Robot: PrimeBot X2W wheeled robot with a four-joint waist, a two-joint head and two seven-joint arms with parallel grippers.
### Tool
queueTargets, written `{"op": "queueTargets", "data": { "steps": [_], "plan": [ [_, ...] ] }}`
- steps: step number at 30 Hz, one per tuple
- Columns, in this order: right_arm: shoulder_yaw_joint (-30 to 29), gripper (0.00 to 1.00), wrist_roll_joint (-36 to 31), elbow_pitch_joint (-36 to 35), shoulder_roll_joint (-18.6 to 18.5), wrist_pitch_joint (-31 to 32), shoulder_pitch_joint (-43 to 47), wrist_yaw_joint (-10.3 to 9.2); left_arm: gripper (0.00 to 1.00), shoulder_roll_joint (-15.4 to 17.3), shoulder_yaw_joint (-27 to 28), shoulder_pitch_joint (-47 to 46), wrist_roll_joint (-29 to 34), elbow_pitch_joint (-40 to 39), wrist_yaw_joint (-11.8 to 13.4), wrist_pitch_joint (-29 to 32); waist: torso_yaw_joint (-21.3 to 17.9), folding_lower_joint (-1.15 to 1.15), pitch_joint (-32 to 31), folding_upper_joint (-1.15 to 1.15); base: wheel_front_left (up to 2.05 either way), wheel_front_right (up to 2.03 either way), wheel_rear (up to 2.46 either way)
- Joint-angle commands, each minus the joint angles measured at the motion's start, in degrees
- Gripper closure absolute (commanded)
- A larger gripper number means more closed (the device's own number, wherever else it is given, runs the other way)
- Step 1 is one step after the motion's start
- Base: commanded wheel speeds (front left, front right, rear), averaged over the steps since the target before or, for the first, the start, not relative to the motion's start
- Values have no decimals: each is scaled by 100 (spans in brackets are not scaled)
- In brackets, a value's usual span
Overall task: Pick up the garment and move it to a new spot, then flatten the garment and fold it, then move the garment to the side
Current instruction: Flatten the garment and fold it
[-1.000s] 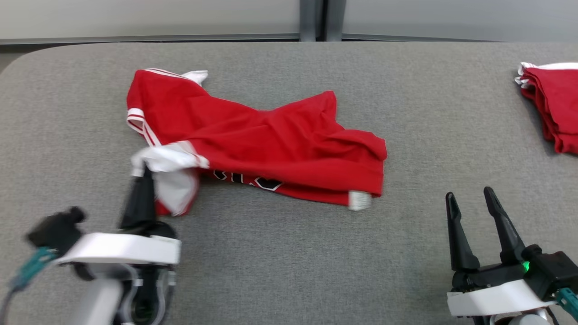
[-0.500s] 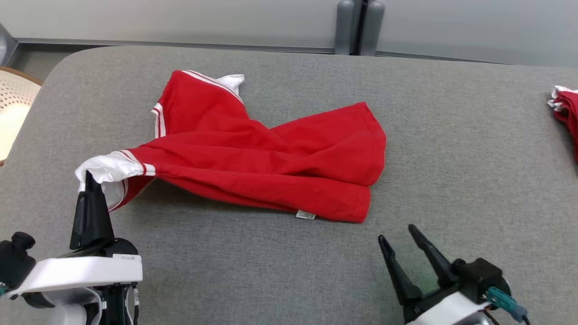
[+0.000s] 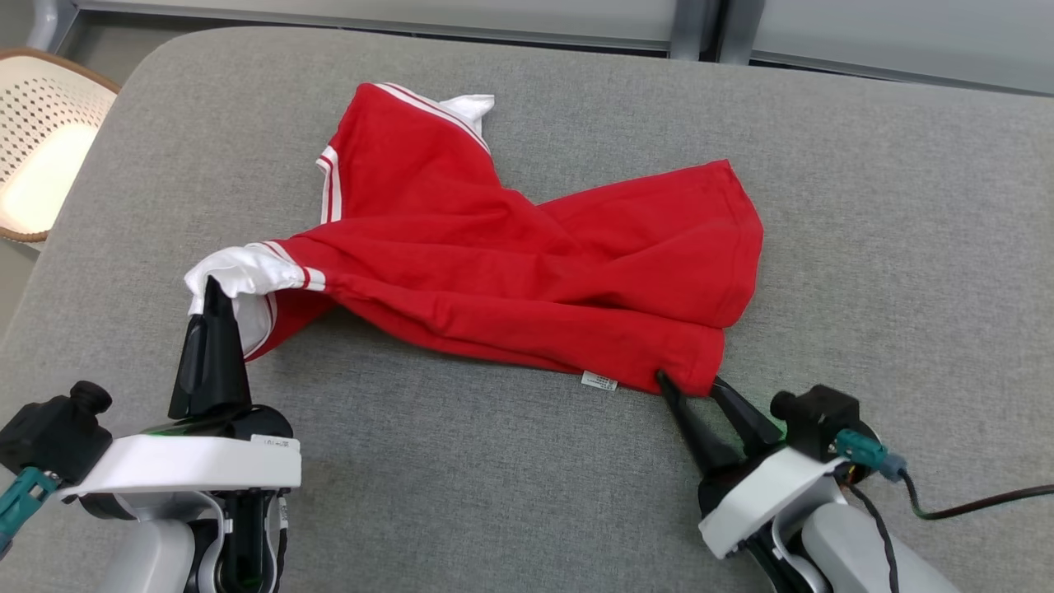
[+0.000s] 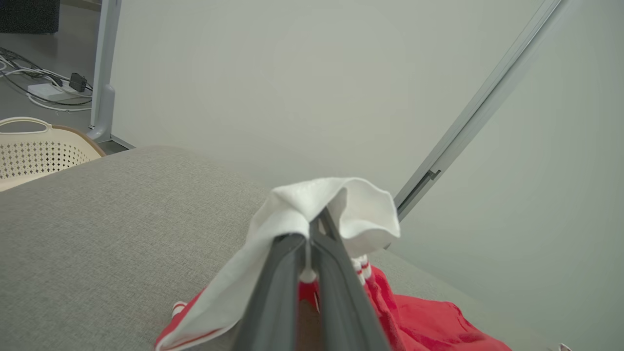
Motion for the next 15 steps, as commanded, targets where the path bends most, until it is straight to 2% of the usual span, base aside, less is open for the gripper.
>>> {"op": "queueTargets", "data": {
  "steps": [1,9,15],
  "plan": [
    [-27,100,27,17,-8,-1,-9,-12,100,19,-6,-94,59,9,-10,6,9,0,24,0,0,0,0],
    [-1342,100,-375,-992,-20,-2,3,-12,100,229,-159,-232,288,-77,-176,13,-429,0,-53,0,0,0,0],
    [-2347,100,-722,-1938,-334,-1,72,-13,100,589,-412,-573,609,-522,-338,310,-939,0,-371,0,0,0,0]
  ]
}}
